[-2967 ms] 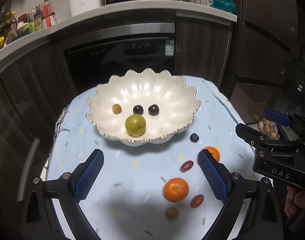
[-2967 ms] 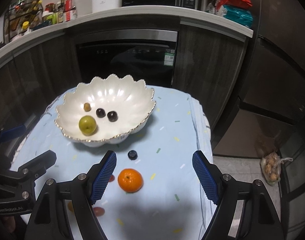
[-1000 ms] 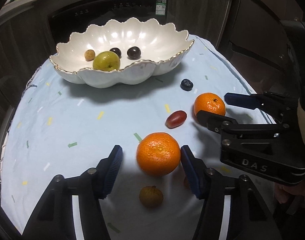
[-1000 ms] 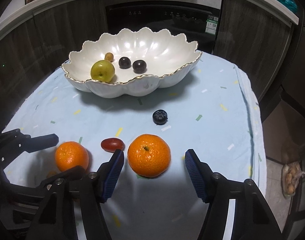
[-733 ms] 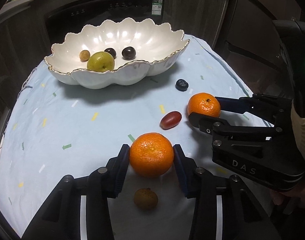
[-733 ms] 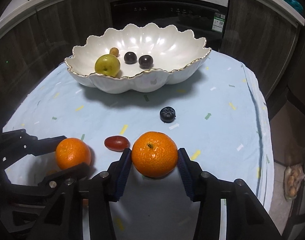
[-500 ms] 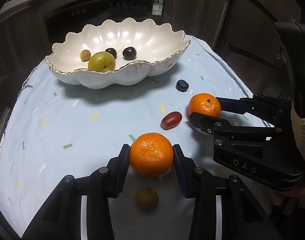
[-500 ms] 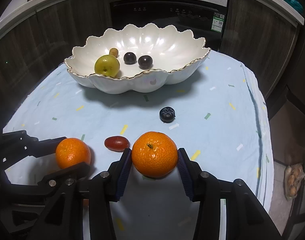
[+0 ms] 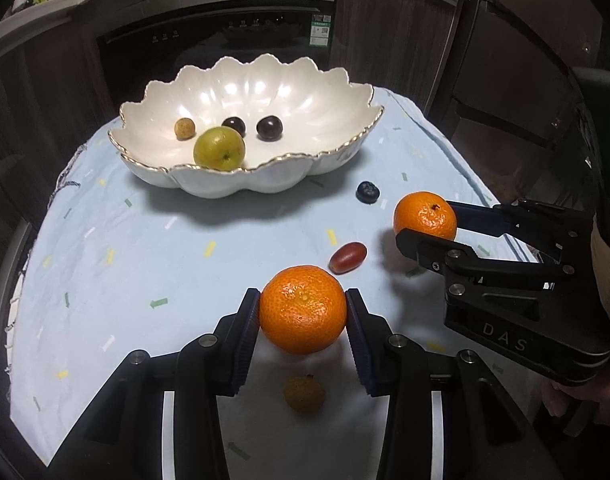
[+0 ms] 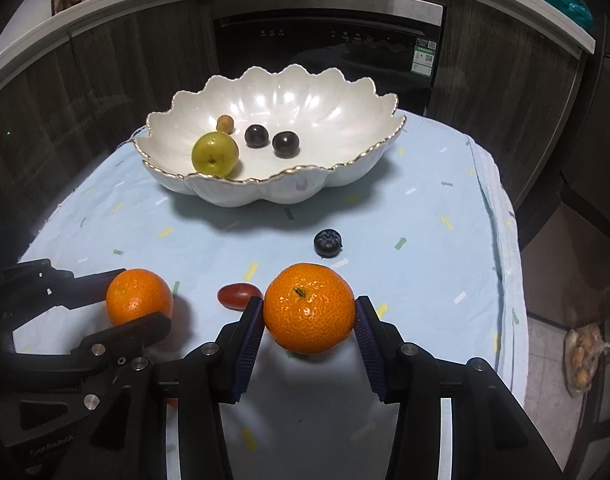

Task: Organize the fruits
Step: 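Carry both mandarin oranges over the white bowl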

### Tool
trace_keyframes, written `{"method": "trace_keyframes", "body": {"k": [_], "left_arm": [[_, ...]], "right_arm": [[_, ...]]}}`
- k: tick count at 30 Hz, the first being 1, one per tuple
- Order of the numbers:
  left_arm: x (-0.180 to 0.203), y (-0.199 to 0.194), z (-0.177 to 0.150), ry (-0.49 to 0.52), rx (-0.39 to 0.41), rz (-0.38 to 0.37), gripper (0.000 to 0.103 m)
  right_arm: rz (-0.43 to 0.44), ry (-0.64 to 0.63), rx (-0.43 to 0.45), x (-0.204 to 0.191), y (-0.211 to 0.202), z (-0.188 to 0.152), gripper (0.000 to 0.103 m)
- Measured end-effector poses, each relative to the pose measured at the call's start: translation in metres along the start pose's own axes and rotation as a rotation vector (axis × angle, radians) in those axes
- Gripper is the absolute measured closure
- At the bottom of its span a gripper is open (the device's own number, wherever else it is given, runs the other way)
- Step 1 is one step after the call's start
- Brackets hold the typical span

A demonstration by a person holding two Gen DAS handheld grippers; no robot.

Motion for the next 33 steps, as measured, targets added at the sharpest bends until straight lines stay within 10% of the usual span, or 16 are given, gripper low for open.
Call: {"method": "trace_keyframes", "body": {"k": [33], "left_arm": [[-0.032,-0.04,0.063,-0.022,0.089,0.003,0.061]], "right_arm": [[-0.073,0.023,0.089,-0.002,-0.044,0.057,0.056]]}}
Point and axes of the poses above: each gripper's, at about its wrist camera, not at the fingertips, and y roughly the way its jaws point, x to its right, z to its top, the point moved 5 cm from there along y, roughly the way its jaws point, and after that the axes turned 7 degrees about -y, right-handed, at the moved point
